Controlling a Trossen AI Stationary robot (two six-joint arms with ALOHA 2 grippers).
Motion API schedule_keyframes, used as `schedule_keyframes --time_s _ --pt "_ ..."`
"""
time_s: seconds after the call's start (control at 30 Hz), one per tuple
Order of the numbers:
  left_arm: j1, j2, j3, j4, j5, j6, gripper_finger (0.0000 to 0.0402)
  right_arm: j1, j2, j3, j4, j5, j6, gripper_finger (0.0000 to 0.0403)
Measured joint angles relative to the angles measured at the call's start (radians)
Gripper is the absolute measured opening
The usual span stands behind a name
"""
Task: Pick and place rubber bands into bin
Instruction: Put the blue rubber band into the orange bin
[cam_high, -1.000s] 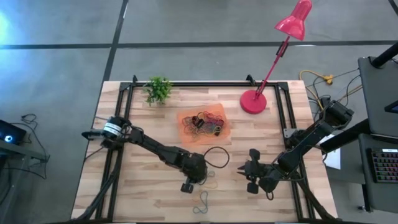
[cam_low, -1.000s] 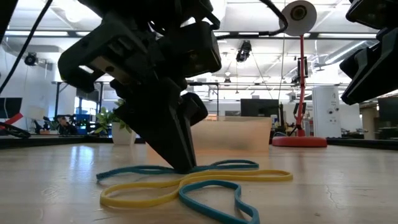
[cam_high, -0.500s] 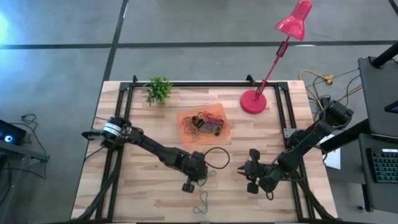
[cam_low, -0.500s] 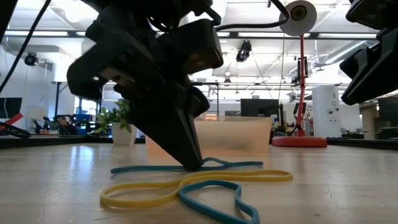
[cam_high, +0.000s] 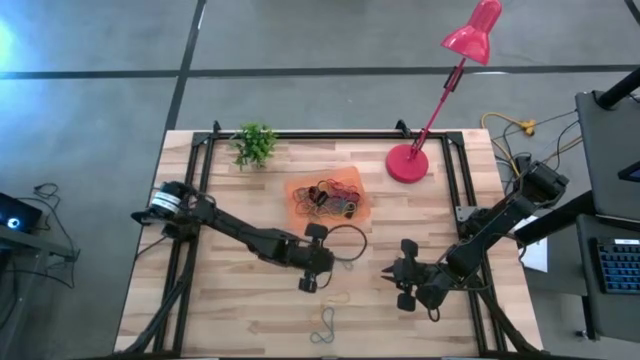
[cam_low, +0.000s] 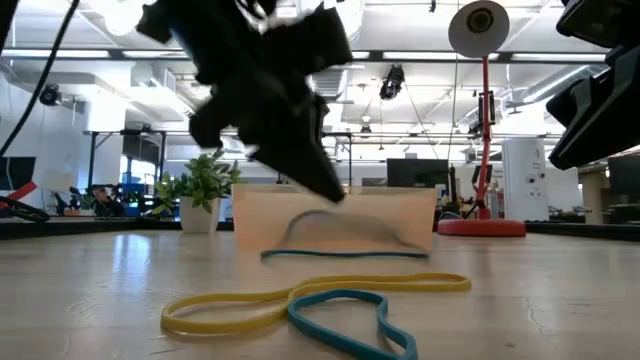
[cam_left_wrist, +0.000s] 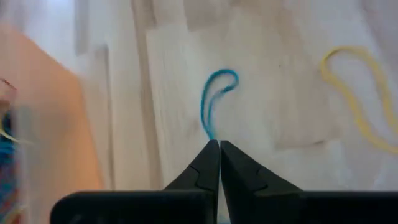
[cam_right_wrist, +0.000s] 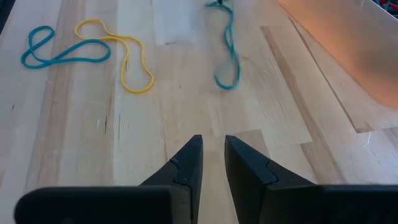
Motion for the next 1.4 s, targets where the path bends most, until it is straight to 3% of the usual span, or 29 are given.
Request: schedule_keyframes --time_s 0.27,0.57,1.0,1.4 --pt "0.002 -0.079 -0.004 0.009 -0.071 0.055 0.0001 0.0 0.0 0.0 -0.002 0.0 0.0 0.0056" --pt "0.009 -0.058 -0.006 -0.022 0.096 0.078 0.0003 0.0 0.0 -0.003 -0.001 0.0 0.0 0.0057" --pt "0.032 0.024 0.001 -0.001 0.127 0.105 0.0138 0.0 0.0 -0.004 0.004 0.0 0.0 0.0057" --pt "0.083 0.067 -0.001 0.017 0.208 0.098 0.0152 0.0 0.0 -0.004 0.005 0.0 0.0 0.0057"
